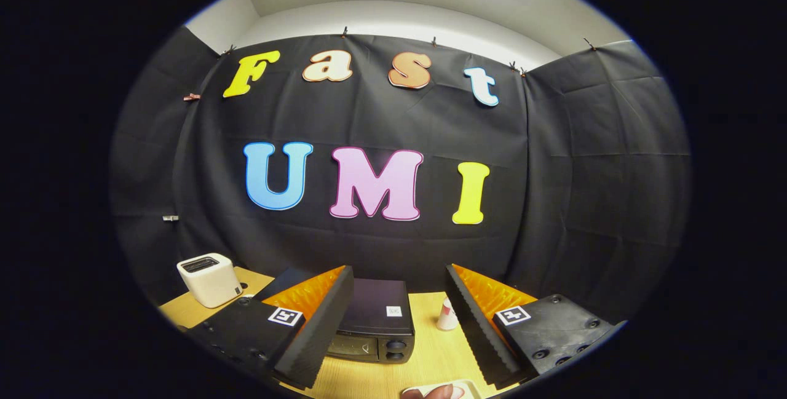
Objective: Open the toaster oven, put the food inside, and close the toaster oven door.
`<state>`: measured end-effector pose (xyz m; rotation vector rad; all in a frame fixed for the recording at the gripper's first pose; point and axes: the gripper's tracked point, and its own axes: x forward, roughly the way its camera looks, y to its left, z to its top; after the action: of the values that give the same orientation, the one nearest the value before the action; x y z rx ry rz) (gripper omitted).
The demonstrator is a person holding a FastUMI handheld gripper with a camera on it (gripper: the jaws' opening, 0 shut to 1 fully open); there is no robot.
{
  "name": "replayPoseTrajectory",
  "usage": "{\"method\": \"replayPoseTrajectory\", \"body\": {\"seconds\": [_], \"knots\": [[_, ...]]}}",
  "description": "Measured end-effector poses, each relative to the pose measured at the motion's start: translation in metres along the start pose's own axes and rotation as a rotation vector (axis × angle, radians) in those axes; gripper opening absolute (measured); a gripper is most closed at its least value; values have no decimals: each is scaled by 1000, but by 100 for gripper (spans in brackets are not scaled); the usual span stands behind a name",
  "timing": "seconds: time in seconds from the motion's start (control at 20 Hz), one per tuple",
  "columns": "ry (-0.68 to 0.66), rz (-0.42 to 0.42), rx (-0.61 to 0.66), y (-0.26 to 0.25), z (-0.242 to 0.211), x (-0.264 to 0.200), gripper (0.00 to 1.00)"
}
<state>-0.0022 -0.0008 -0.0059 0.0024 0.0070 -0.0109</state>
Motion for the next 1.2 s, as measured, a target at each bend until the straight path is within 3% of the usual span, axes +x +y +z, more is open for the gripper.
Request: {"method": "replayPoseTrajectory", "body": {"seconds": [0.35,0.6,0.95,1.2], "knots": [[10,9,7,15,-8,3,98],[26,46,45,67,-28,14,98],[83,86,58,144,-85,42,98],[186,89,25,167,-144,59,98]]}}
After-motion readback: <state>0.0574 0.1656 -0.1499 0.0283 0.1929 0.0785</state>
